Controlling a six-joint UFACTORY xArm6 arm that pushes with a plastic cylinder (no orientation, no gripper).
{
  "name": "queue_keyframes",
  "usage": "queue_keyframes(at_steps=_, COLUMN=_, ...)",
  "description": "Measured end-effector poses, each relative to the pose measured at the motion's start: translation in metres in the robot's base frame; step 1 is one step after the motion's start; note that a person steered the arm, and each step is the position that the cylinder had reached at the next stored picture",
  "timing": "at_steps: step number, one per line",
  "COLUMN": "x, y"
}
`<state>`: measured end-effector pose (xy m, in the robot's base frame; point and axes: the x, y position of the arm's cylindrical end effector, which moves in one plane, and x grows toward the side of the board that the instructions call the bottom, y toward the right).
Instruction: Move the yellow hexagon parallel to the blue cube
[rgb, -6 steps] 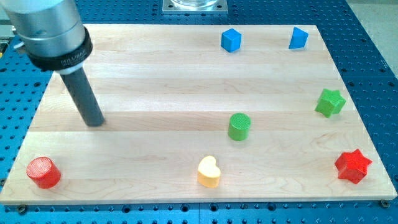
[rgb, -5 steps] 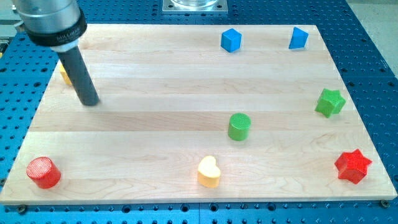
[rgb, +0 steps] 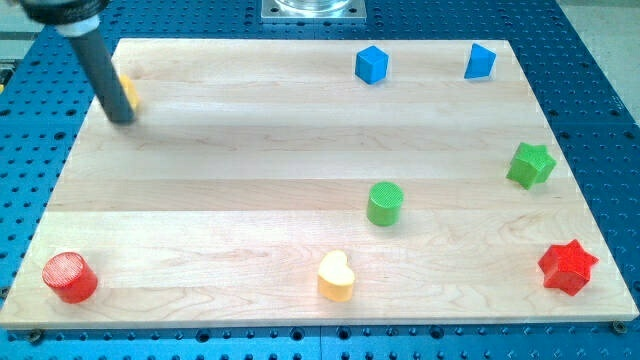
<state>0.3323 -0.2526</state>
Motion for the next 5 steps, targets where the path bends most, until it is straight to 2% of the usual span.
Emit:
queue_keyframes(at_steps=1, x=-0.029, y=0.000)
queue_keyframes(at_steps=3, x=-0.042, y=-0.008)
queue_keyframes(at_steps=5, x=0.010, y=-0.046)
